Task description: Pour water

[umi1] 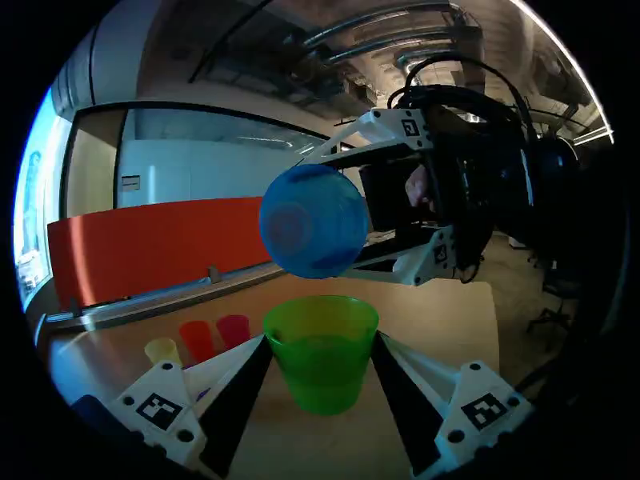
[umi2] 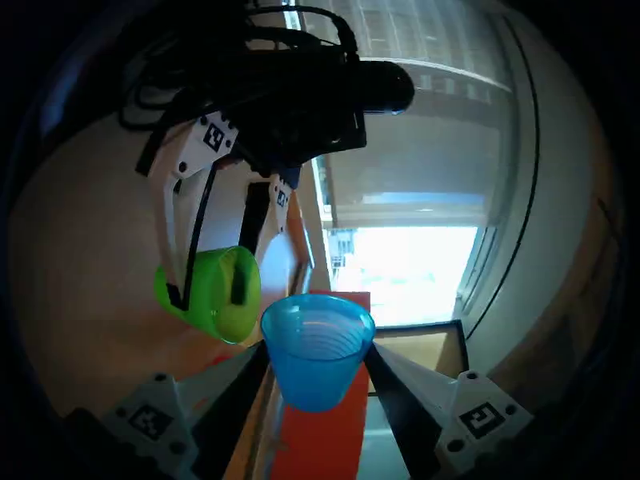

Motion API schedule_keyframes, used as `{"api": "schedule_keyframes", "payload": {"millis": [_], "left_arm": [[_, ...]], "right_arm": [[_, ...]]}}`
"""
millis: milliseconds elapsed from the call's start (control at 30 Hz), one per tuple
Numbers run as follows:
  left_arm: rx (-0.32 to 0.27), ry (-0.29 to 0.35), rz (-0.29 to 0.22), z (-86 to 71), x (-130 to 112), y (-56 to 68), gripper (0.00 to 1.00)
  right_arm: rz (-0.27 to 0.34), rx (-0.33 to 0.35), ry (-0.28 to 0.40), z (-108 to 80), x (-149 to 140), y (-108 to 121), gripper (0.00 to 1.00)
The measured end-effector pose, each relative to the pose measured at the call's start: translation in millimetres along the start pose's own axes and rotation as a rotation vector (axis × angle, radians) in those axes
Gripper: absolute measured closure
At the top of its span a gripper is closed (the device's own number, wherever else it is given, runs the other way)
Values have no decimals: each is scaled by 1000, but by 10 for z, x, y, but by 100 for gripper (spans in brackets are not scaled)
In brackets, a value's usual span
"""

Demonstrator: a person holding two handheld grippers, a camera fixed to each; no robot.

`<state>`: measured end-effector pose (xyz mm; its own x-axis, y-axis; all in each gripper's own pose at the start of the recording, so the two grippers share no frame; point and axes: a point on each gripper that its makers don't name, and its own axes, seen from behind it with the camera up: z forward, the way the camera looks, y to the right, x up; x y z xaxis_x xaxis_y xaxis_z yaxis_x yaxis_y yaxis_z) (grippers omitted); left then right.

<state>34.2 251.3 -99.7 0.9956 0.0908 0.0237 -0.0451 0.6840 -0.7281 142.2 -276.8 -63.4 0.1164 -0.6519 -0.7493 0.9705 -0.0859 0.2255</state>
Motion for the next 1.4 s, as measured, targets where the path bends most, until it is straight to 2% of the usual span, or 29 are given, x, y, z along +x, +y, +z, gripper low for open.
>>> {"api": "schedule_keyframes", "payload": {"millis": [100, 200, 500, 700, 900, 1100, 1200, 1300, 1400], "left_arm": [[1, -5, 3, -13, -6, -3, 16], [4, -9, 11, -31, -11, -16, 16], [14, -48, 20, -64, -114, -89, 15], [20, -94, 34, -38, -260, -154, 15], [23, -152, 36, 6, -465, -228, 15], [31, -218, 43, 36, -709, -310, 15], [29, -249, 46, 48, -827, -333, 15], [24, -277, 47, 52, -934, -347, 15], [20, -303, 48, 55, -1039, -367, 15]], "right_arm": [[84, -18, 9, -11, -4, 21, 12], [199, -32, 18, -42, -16, 6, 12], [651, -56, 13, -77, -234, -252, 12], [947, -22, -27, -61, -384, -600, 12], [1167, 48, -79, -57, -476, -913, 12], [1324, 145, -166, -39, -609, -1286, 12], [1363, 212, -209, -42, -652, -1506, 12], [1370, 269, -258, -44, -698, -1702, 12], [1352, 307, -294, -37, -742, -1844, 12]]}}
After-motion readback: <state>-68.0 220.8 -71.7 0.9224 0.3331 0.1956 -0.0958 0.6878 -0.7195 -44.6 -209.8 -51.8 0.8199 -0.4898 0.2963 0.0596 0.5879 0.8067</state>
